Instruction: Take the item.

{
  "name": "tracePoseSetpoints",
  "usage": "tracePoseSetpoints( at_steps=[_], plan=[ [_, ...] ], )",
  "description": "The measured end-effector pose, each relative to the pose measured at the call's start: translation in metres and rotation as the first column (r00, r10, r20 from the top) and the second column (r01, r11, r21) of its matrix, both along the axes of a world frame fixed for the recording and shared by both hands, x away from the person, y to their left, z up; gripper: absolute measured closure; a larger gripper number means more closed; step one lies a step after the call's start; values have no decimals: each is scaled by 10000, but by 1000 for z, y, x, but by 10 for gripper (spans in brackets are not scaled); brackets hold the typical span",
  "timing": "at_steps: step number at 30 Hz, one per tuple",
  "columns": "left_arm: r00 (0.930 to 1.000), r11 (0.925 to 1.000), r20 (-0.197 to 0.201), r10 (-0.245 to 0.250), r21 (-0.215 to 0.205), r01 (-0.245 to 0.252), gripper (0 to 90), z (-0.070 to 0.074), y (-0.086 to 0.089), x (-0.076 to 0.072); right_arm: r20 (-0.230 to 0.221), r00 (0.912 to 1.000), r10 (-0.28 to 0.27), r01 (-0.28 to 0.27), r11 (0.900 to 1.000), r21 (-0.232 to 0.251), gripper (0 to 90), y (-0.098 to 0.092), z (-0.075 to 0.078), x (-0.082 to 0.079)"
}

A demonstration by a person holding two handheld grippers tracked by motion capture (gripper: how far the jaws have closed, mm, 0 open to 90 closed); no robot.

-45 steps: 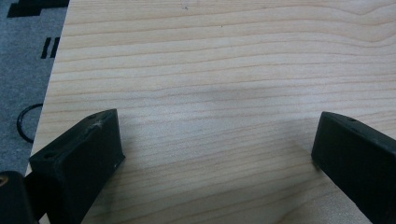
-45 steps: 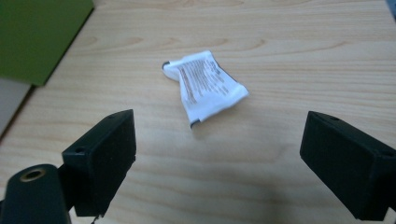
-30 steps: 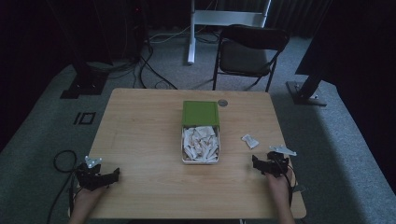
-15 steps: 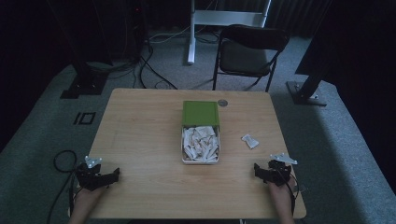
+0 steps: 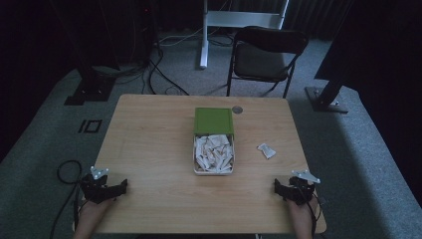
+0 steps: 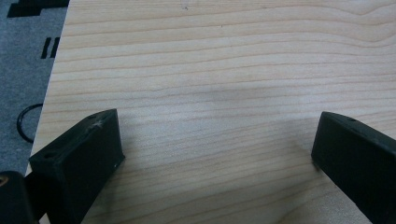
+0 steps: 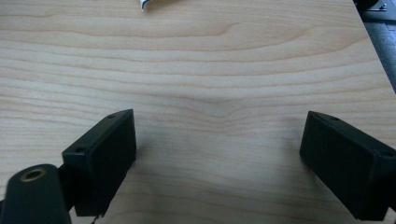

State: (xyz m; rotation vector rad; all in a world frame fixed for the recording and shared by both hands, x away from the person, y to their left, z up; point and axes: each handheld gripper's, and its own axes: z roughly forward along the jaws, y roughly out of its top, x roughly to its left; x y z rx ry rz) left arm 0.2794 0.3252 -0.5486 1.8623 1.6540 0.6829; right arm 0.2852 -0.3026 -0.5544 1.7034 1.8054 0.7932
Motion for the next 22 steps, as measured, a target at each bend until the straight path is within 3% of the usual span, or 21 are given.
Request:
tracePoseSetpoints(
  at_steps=[10,14,22],
  plan=[
    [10000,10000,-1,-69,-2,69,26,0,0,-2,-7,9998,181,-181,9998,18,106,-4,0,-9],
    [10000,10000,-2,-69,-3,69,26,0,0,-2,5,9974,714,-714,9974,0,106,-2,0,-9],
    [10000,10000,-1,-69,-4,69,26,0,0,-2,5,9956,940,-940,9956,1,106,-3,0,-8]
  ],
)
